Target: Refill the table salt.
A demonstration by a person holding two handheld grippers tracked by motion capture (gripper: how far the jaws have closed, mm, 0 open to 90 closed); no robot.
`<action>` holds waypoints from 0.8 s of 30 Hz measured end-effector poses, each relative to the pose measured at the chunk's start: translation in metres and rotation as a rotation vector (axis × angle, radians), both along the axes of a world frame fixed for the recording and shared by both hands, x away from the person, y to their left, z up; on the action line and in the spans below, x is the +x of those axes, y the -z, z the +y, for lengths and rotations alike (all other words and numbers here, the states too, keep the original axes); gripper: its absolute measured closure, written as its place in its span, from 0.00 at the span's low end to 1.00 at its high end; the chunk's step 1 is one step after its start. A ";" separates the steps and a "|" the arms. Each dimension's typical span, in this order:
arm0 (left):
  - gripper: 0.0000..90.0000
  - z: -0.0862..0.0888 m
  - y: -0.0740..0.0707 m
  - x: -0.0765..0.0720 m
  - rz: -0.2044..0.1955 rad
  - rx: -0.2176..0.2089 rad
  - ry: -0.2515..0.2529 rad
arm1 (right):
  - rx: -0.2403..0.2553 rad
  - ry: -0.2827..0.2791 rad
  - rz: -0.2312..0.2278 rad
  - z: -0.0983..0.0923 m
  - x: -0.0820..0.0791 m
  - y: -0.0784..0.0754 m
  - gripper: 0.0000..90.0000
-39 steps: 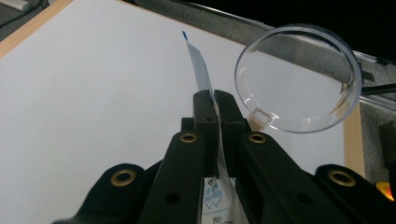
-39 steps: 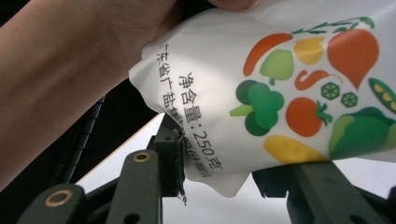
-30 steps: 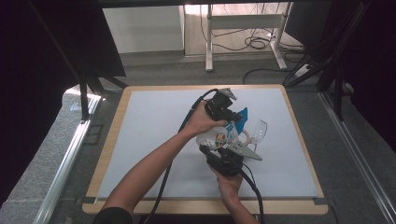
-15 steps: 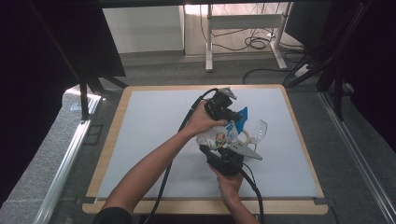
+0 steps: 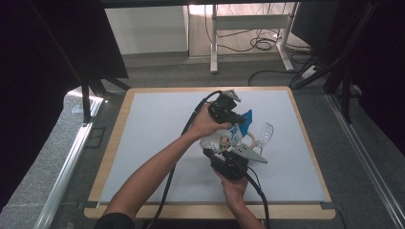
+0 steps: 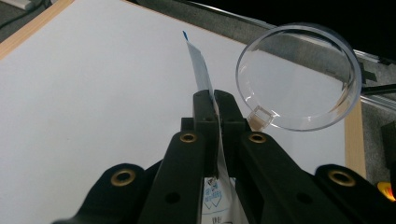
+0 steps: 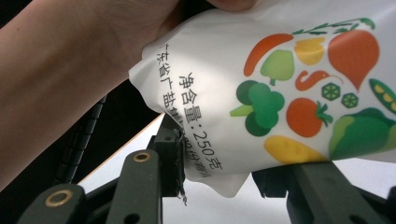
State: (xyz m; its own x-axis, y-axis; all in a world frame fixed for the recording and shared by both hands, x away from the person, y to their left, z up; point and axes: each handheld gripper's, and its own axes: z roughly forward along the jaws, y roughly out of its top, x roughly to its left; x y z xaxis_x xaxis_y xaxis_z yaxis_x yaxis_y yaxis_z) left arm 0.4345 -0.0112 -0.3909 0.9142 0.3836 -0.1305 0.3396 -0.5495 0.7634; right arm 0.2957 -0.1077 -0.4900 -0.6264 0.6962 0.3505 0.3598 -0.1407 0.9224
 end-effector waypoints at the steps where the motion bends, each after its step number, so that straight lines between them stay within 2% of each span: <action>1: 1.00 0.000 0.000 0.000 0.000 0.000 0.000 | 0.000 0.000 0.001 0.000 0.000 0.000 0.67; 24: 1.00 -0.001 -0.001 0.000 -0.002 0.004 0.005 | 0.001 0.001 0.001 0.000 0.000 -0.001 0.67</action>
State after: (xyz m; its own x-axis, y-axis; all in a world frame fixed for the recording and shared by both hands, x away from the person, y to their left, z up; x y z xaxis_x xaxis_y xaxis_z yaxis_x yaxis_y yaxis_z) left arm 0.4344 -0.0126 -0.3900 0.9166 0.3792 -0.1267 0.3348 -0.5548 0.7617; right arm 0.2957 -0.1077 -0.4887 -0.6253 0.6965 0.3520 0.3608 -0.1420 0.9218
